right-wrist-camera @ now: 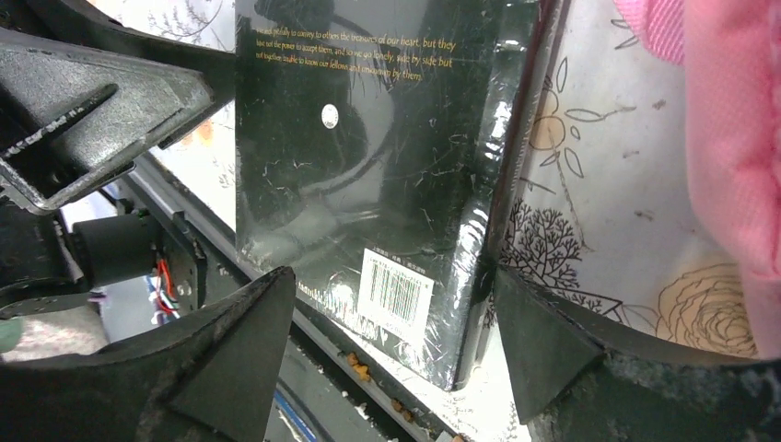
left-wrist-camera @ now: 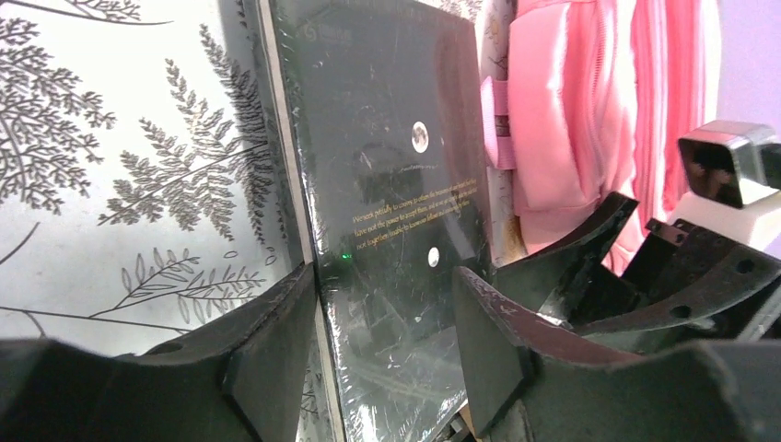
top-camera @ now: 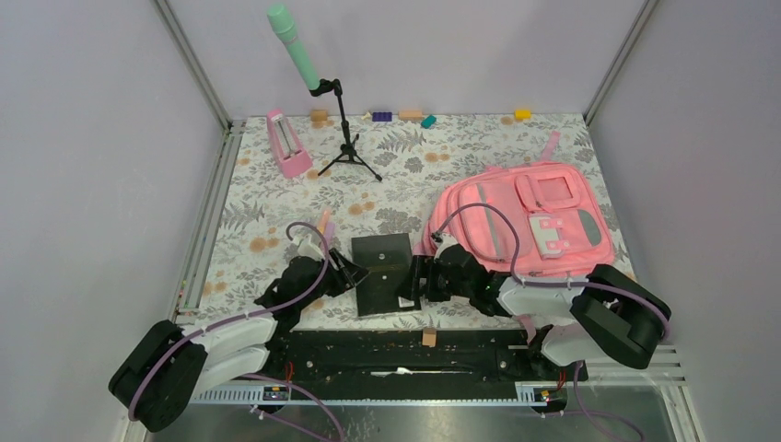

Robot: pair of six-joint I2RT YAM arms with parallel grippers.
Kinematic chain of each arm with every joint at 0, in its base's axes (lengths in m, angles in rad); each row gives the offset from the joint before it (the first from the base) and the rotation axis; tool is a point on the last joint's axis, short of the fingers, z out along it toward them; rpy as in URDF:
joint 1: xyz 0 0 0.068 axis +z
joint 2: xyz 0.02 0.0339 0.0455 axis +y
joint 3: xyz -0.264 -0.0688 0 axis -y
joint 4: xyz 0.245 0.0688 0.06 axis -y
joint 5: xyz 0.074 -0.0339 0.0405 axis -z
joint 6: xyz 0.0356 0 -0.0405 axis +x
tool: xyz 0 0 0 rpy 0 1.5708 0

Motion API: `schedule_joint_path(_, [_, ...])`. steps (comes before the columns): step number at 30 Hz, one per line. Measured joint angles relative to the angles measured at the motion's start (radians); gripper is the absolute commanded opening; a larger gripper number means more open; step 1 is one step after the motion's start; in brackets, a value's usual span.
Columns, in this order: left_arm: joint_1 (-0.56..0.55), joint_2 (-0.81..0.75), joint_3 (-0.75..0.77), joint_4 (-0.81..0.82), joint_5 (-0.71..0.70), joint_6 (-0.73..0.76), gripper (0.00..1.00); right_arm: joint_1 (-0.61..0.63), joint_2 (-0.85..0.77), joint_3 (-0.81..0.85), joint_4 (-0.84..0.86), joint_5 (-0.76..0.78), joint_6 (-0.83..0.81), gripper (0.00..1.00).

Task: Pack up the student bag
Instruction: Pick up the book from the center of the board.

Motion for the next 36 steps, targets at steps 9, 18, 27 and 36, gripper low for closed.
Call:
schedule_joint_path(9, [-0.002, -0.045, 0.000, -0.006, -0.036, 0.008, 0.48, 0.000, -0.048, -0.077, 0.118, -0.007, 0.100, 0.65])
schedule_joint_path(18, [0.002, -0.045, -0.006, -0.005, -0.057, 0.007, 0.46, 0.000, -0.121, -0.141, 0.220, 0.015, 0.155, 0.59])
schedule_joint_path(27, [0.002, -0.042, -0.006, -0.025, -0.045, -0.014, 0.44, 0.000, -0.223, -0.146, 0.333, 0.074, 0.167, 0.55])
schedule_joint_path(36, [-0.008, -0.026, -0.002, -0.040, -0.038, -0.062, 0.44, -0.006, -0.193, -0.055, 0.202, 0.137, 0.148, 0.48])
